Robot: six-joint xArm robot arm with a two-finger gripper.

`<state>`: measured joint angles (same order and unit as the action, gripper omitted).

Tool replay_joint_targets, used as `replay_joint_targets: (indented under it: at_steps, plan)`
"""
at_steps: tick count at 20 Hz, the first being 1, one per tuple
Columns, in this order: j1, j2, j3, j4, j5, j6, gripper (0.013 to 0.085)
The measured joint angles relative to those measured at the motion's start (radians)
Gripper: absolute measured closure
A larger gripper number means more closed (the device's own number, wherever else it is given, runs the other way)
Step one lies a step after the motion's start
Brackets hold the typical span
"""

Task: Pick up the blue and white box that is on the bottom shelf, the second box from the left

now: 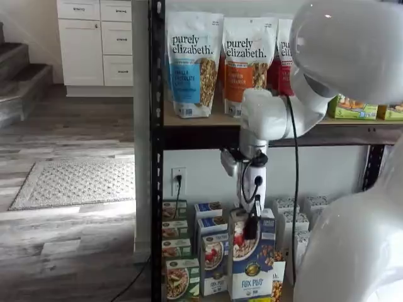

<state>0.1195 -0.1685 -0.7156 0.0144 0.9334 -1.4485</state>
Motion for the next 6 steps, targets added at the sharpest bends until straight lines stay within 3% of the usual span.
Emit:
replay_joint_targets:
  at_steps: [6]
  plan:
    - [0.008,-0.058,-0.011,0.019,0.059,-0.002,0.0530]
